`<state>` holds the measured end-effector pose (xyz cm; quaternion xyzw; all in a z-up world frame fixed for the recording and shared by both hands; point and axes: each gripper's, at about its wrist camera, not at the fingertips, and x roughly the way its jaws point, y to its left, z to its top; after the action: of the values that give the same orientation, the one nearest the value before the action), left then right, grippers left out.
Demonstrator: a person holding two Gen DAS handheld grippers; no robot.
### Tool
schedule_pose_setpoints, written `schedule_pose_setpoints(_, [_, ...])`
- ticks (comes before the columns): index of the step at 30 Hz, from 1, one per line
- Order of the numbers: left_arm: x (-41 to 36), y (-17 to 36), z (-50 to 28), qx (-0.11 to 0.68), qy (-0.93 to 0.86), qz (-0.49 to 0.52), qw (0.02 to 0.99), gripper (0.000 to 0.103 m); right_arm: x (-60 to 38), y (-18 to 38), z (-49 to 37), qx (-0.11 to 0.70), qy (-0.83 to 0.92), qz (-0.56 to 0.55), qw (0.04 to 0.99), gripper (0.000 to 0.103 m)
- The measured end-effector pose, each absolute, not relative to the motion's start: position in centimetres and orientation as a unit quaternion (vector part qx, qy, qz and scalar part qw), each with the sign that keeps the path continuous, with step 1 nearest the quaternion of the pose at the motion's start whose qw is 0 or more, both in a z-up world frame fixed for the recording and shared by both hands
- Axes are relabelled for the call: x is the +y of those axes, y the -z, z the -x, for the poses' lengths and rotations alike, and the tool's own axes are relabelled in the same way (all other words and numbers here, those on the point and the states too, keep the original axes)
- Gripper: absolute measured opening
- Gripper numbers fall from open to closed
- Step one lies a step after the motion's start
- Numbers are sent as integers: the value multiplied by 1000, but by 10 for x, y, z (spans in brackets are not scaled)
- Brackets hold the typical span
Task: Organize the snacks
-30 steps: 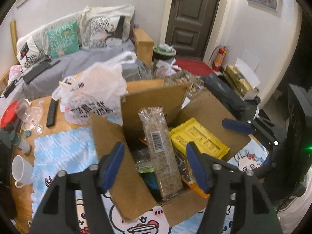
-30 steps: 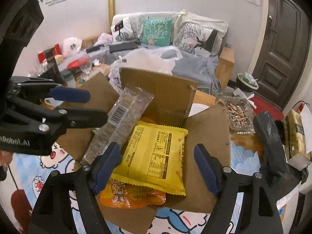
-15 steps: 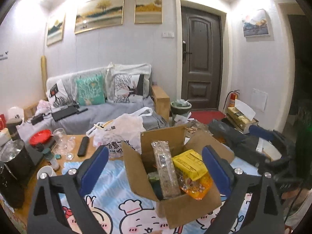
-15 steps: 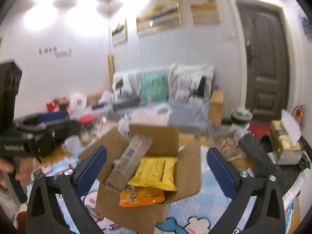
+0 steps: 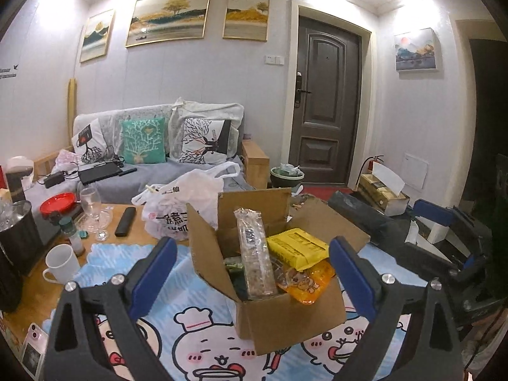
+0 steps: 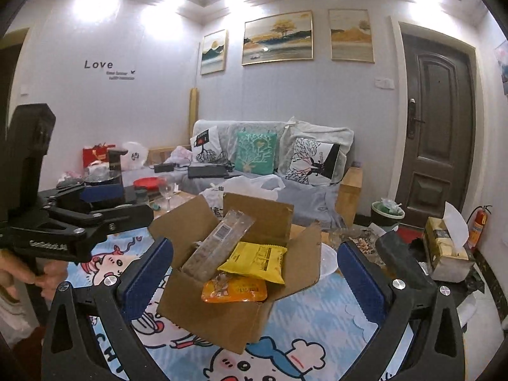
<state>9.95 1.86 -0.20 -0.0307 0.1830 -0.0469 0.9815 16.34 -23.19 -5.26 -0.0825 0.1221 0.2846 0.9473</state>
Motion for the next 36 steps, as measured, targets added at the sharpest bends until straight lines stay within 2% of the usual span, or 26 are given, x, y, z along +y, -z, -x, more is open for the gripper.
schedule_pose_setpoints(36, [19, 4, -104, 170, 41, 46, 984, 95, -238, 59, -169, 134, -279, 68, 948, 103])
